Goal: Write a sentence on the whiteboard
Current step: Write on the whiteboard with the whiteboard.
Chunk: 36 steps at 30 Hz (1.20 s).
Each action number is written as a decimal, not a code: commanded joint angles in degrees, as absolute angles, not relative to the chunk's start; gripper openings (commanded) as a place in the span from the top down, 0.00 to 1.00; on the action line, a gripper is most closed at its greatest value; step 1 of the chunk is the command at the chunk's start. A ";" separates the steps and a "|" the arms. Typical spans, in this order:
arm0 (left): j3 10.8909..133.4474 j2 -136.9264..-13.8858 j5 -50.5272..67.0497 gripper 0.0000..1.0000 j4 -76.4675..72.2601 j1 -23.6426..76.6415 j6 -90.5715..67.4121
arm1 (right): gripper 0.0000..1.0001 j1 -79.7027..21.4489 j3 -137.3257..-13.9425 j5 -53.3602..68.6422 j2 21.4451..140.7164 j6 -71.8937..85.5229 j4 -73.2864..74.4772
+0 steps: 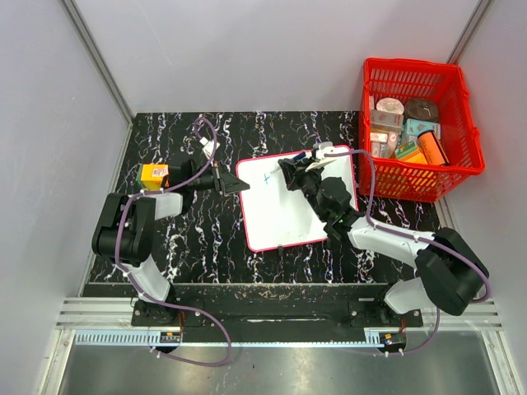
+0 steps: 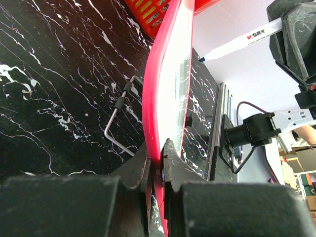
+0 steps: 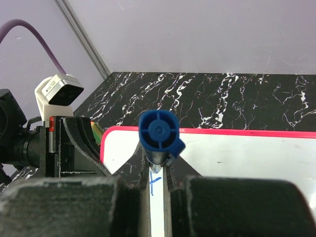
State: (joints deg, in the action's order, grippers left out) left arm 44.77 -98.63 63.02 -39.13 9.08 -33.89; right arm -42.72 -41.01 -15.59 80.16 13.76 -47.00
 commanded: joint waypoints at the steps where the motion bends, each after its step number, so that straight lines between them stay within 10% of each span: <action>1: 45.09 -98.61 59.41 1.00 -40.08 10.72 -23.12 | 1.00 -42.27 -44.38 -16.70 80.86 13.10 -48.08; 36: 45.26 -98.61 59.50 1.00 -39.55 10.99 -22.68 | 1.00 -40.87 -39.82 -18.11 84.29 16.35 -48.43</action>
